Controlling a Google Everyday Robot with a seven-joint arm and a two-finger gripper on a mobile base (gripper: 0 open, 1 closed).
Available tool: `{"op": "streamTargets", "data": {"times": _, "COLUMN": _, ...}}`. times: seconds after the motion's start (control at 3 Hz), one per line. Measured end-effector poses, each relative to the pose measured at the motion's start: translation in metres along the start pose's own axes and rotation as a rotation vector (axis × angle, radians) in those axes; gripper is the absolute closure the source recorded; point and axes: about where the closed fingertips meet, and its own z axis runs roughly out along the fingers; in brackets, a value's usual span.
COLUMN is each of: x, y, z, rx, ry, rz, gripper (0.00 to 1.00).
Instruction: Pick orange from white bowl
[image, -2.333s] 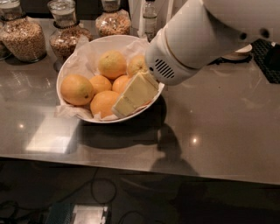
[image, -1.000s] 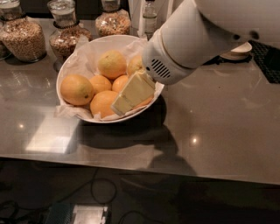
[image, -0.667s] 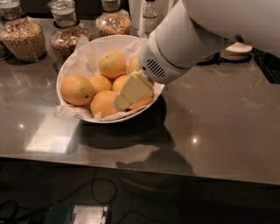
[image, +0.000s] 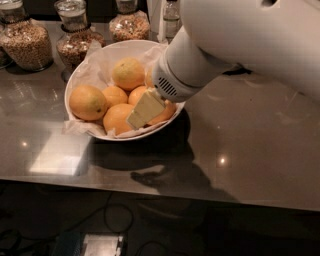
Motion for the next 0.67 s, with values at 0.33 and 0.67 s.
{"op": "streamTargets", "data": {"times": 0.33, "x": 0.013, "y": -0.007, "z": 0.017, "rx": 0.028, "ry": 0.032, "rz": 0.049, "gripper": 0.14}}
{"op": "streamTargets", "data": {"times": 0.67, "x": 0.018, "y": -0.009, "z": 0.031, "rx": 0.049, "ry": 0.051, "rz": 0.082, "gripper": 0.33}}
